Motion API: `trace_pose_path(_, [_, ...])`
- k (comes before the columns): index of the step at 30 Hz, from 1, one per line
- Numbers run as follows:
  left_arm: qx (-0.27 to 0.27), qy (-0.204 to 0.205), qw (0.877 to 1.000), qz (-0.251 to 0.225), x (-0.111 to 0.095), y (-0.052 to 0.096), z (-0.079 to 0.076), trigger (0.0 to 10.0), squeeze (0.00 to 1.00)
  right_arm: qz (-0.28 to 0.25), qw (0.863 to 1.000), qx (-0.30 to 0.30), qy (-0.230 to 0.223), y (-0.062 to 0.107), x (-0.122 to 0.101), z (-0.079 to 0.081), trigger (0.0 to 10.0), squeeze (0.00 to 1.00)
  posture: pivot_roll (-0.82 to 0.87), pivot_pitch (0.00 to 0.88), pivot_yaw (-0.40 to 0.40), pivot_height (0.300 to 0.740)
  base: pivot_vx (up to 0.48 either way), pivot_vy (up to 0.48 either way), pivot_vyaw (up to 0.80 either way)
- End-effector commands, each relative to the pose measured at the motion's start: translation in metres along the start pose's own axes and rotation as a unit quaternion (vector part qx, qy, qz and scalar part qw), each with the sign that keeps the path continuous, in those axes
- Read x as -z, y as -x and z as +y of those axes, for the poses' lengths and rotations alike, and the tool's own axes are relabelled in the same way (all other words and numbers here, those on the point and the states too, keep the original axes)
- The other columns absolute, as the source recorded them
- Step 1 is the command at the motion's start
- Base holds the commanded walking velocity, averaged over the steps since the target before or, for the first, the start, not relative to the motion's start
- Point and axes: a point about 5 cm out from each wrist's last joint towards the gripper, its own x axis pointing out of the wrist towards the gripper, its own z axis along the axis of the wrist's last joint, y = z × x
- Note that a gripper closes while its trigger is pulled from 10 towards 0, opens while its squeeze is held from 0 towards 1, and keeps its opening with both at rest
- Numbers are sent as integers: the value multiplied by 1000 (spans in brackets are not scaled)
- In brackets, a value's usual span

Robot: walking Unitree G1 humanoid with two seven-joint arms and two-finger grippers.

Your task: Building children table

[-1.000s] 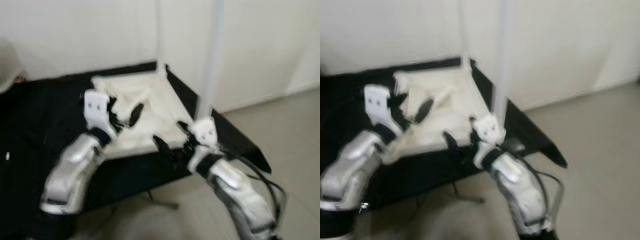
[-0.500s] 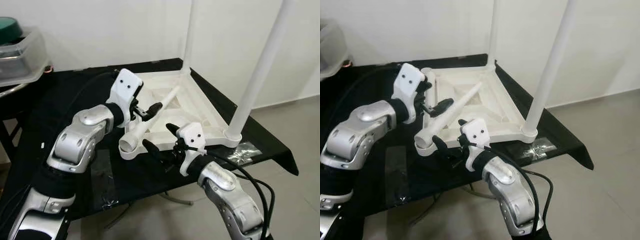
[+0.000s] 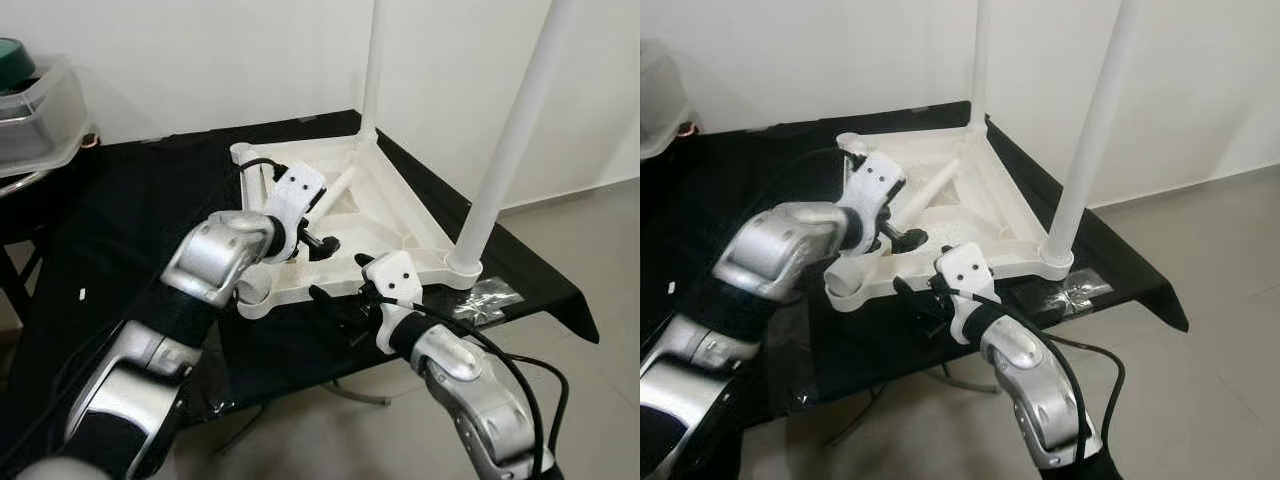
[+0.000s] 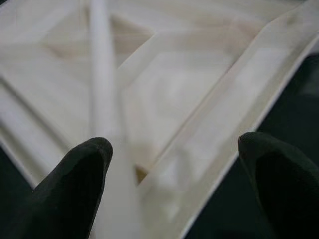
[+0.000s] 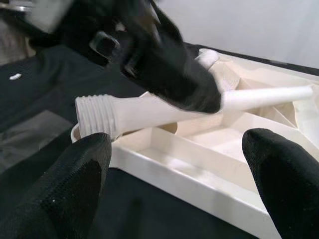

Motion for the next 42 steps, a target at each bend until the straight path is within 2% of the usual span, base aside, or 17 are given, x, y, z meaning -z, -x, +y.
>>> trace_pose_path(1, [-14,-3,999,32,6,-9,1,10000,0,12,1000,-6,3,1,6,3,10000,0,-22,70,9,740,0,0,0])
trace_pose_path(6, [-19,-4,999,50,2,-18,-1,10000,0,15,1000,-9,6,2,7,5,10000,0,-27,74,14,740,0,0,0])
trace_pose_path(7, [-20,-7,998,66,0,-22,-3,10000,0,18,1000,-11,7,2,7,7,10000,0,-28,77,17,740,0,0,0])
trace_pose_path(12, [-34,-13,996,85,-3,-26,0,10000,0,20,1000,-12,10,3,8,9,10000,0,-33,81,24,740,0,0,0])
trace_pose_path(19, [-76,-47,989,117,0,-28,15,10000,0,20,1000,-7,9,3,8,10,10000,0,-30,87,35,740,0,0,0])
trace_pose_path(23, [-90,-32,989,117,2,-27,22,10000,0,18,1000,-7,7,3,7,11,10000,0,-30,89,36,740,0,0,0])
trace_pose_path(25, [-89,-12,988,128,11,-26,27,10000,0,16,1000,-6,6,3,6,12,10000,0,-30,94,39,740,0,0,0])
trace_pose_path(36, [-73,16,985,153,30,-29,26,10000,0,14,1000,0,5,3,5,10,10000,0,-30,104,39,740,0,0,0])
trace_pose_path(37, [-67,17,985,159,33,-30,25,5333,0,13,1000,1,5,4,4,10,10000,0,-30,108,37,740,0,0,0])
trace_pose_path(38, [-64,18,984,164,36,-30,24,0,0,13,1000,2,4,4,4,10,10000,0,-30,108,37,740,0,0,0])
trace_pose_path(42, [-57,25,984,169,39,-31,23,0,0,12,1000,3,3,6,3,10,10000,0,-32,114,35,740,0,0,0])
